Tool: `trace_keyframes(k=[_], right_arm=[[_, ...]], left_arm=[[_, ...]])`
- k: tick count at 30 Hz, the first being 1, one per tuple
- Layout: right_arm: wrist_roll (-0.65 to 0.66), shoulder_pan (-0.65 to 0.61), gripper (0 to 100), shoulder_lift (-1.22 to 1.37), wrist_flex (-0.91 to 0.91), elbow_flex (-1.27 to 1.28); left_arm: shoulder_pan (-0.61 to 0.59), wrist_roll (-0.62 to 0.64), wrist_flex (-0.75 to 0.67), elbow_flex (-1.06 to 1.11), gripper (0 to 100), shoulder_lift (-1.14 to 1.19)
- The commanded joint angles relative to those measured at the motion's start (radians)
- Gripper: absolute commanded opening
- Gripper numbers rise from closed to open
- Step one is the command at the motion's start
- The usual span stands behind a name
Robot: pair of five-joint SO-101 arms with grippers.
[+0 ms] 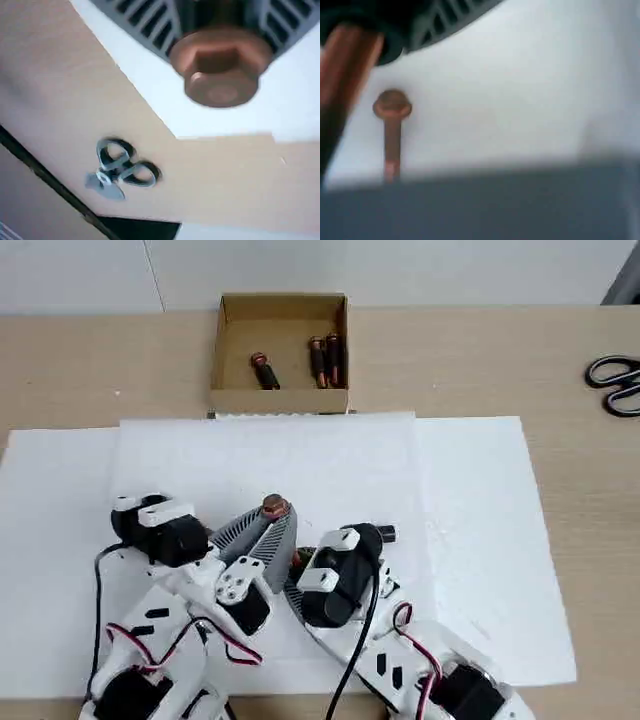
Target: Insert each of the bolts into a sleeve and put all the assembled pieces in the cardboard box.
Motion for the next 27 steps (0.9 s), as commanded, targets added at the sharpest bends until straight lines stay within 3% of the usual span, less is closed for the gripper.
trace_keyframes(k=[1, 10, 18, 24, 27], right_arm=[[0.051, -0.001, 0.2, -0.005, -0.048, -0.040], [0.068, -0.001, 0.2, -0.007, -0.050, -0.040], [0.069, -0.001, 0.2, 0.001, -0.108, -0.040], [0.069, 0.001, 0.2, -0.001, -0.105, -0.038], [0.069, 0.001, 0.2, 0.001, -0.105, -0.034]], left_arm=[[0.040, -0.011, 0.084, -0.021, 1, -0.008], [0.041, -0.140, 0.279, -0.093, 1, -0.008], [0.040, -0.183, 0.281, -0.091, 2, -0.008], [0.040, -0.184, 0.287, -0.096, 20, -0.008], [0.040, -0.184, 0.287, -0.099, 24, -0.008]])
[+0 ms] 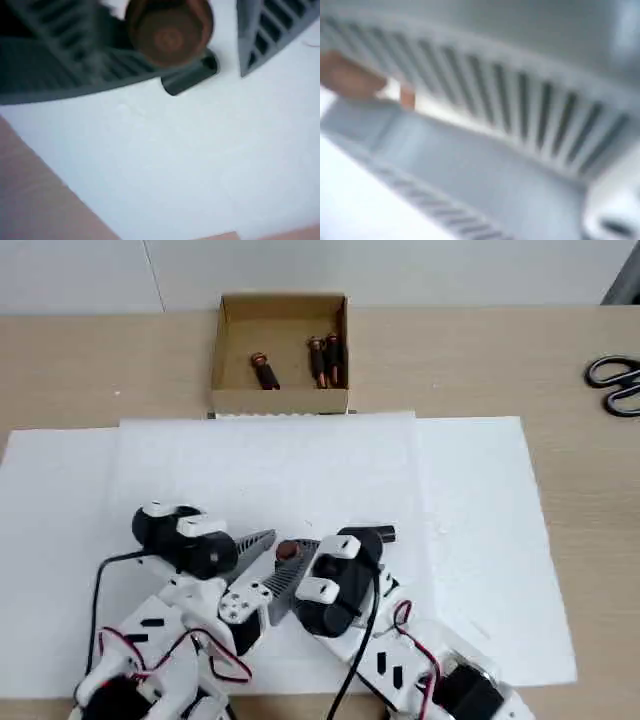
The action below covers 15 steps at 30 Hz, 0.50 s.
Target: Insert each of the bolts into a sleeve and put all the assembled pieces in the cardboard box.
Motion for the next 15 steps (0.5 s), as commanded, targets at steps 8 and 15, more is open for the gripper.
trace_keyframes(k=[8, 15], right_arm=[[0.011, 0.053, 0.2, -0.001, -0.030, -0.006], [0.011, 0.054, 0.2, -0.005, -0.031, 0.048]], left_arm=[[-0.015, -0.058, 0.020, -0.120, 24, -0.002], [-0.206, -0.189, 0.014, -0.157, 9, -0.006]])
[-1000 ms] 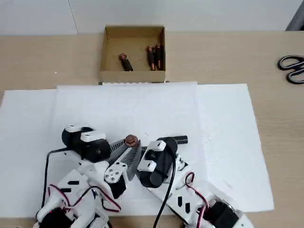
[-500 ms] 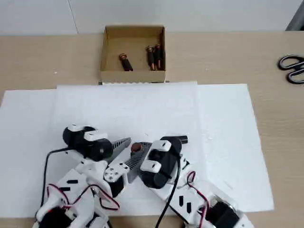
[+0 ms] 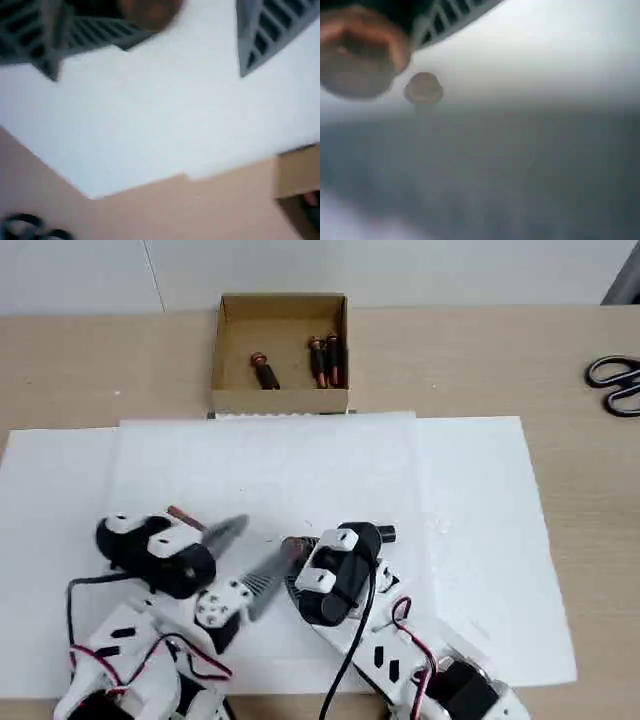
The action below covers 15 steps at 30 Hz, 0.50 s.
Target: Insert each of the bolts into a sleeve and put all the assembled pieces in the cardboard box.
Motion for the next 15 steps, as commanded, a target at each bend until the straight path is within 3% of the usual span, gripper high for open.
trace_keyframes(k=[1, 5, 11, 15], right_arm=[[0.008, 0.012, 0.2, -0.002, -0.030, -0.005], [0.000, 0.065, 0.2, 0.002, -0.027, 0.014], [-0.187, 0.254, 0.2, 0.002, 0.097, -0.021], [-0.186, 0.355, 0.2, 0.005, 0.099, -0.048]], left_arm=[[-0.075, -0.032, 0.002, -0.033, 3, -0.006], [-0.147, -0.034, 0.034, 0.005, 1, -0.006], [-0.264, -0.035, 0.029, 0.232, 1, -0.006], [-0.358, -0.035, -0.052, 0.364, 1, -0.006]])
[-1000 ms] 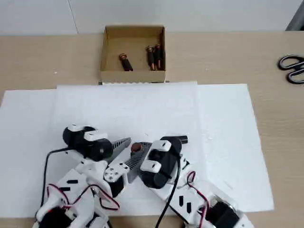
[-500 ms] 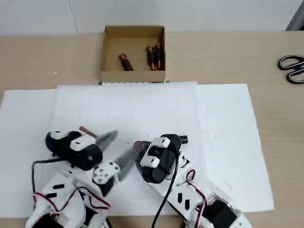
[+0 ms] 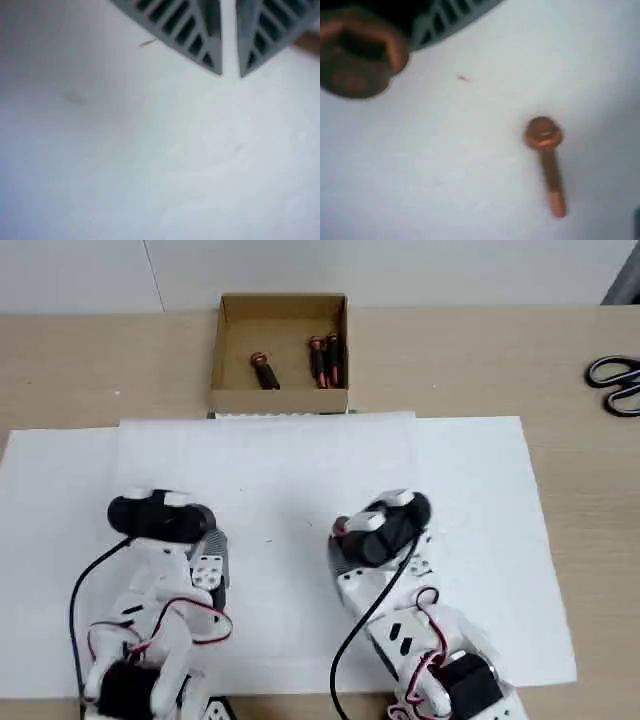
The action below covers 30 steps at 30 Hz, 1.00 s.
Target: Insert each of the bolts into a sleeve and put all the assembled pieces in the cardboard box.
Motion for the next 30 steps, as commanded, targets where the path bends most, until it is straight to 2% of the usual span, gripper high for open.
trace_keyframes(k=[1, 6, 13, 21, 30], right_arm=[[-0.017, 0.085, 0.2, 0.004, 0.001, -0.075], [-0.021, 0.107, 0.2, 0.114, 0.004, -0.173], [-0.023, 0.107, 0.2, 0.630, -0.001, -0.555], [-0.015, 0.107, 0.2, 1.202, -0.005, -1.062], [0.121, 0.124, 0.2, 1.784, -0.176, -1.545]], left_arm=[[-0.075, -0.003, -0.084, 0.084, 1, -0.006], [-0.101, -0.003, -0.189, 0.188, 1, -0.006], [-0.101, -0.003, -0.295, 0.269, 1, -0.006], [-0.104, -0.002, -0.296, 0.271, 1, -0.006], [-0.101, -0.002, -0.295, 0.271, 1, -0.006]])
